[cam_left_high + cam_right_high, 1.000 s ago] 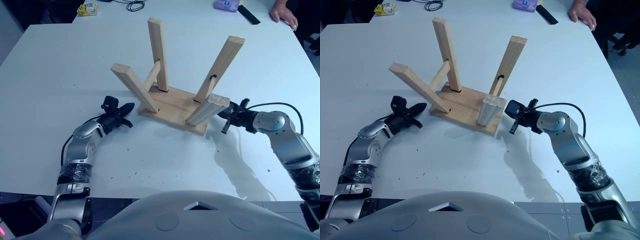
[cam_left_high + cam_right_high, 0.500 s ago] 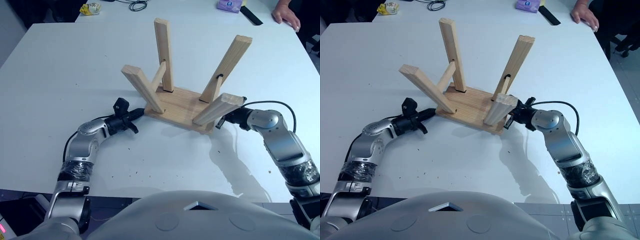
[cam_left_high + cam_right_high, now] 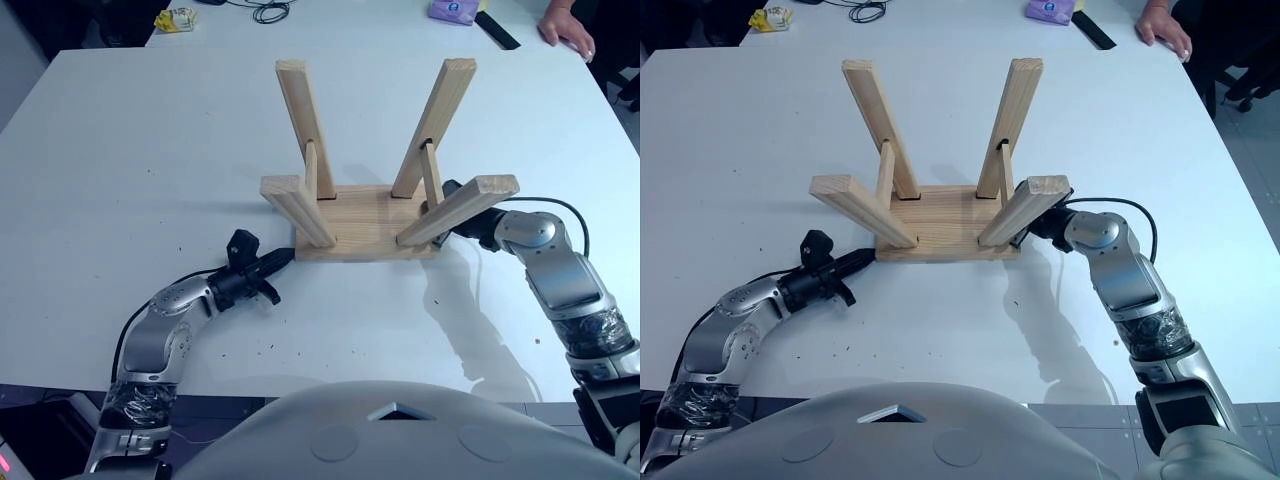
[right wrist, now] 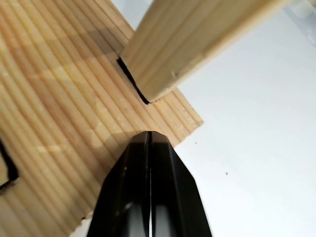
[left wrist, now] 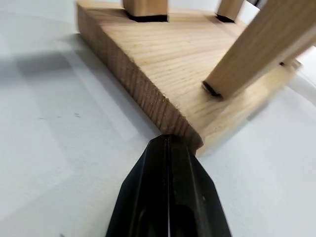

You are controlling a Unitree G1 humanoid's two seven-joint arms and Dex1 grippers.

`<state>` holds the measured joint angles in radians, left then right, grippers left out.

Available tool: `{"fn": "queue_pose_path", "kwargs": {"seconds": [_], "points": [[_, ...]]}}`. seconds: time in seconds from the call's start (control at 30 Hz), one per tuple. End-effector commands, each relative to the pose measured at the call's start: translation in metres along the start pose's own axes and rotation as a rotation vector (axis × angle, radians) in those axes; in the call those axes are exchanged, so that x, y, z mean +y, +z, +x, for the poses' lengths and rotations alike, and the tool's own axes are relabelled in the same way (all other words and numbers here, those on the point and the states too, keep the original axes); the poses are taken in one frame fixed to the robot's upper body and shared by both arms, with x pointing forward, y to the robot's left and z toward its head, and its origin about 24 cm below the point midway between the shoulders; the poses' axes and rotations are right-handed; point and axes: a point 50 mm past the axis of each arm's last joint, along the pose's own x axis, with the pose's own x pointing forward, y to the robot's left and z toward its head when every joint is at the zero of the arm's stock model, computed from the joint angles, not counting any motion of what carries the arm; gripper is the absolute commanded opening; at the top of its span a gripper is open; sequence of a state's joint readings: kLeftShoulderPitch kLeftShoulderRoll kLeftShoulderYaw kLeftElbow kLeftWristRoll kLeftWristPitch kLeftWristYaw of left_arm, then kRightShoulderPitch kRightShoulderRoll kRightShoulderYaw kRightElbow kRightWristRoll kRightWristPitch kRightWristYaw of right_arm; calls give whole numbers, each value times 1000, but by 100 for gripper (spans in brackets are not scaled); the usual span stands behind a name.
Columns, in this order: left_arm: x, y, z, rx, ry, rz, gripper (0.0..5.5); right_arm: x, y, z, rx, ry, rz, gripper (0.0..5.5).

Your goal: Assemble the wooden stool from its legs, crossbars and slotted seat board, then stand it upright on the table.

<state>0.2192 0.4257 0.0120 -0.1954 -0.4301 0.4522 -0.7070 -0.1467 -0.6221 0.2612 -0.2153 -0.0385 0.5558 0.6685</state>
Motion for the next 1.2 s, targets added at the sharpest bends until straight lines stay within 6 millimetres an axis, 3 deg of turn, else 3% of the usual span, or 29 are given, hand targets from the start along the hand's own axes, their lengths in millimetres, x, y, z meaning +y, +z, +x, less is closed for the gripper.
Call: {"fn": "queue_pose_path", "kwargs": {"seconds": [0.03,0.17,0.27,0.37,0.43,0.5,0.67,0.77,0.9,1.0,1.2], "points": [[18,21,-27,-51,244,152,3,-10,4,-14,-15,-8,45,0],[8,65,-69,-172,492,229,3,-66,23,-58,-83,-215,76,0],[6,73,-81,-150,676,208,3,-77,15,-71,-58,-261,48,0],[17,55,-66,-20,724,117,3,-63,-18,-58,62,-256,-51,0],[26,45,-52,62,745,205,3,-49,-43,-51,140,-259,-183,0],[31,39,-43,105,742,294,3,-40,-52,-47,149,-251,-215,0],[29,29,-14,119,602,383,3,-18,-48,-35,76,-184,-159,0],[9,21,-3,107,420,335,3,-12,-48,-33,43,-182,-114,0],[4,9,-3,147,359,341,3,10,-44,-25,15,-64,-105,0],[-1,10,-4,143,306,334,3,24,-37,-34,4,91,-80,0],[2,-3,-9,207,309,336,3,23,-29,-45,35,215,-106,0]]}}
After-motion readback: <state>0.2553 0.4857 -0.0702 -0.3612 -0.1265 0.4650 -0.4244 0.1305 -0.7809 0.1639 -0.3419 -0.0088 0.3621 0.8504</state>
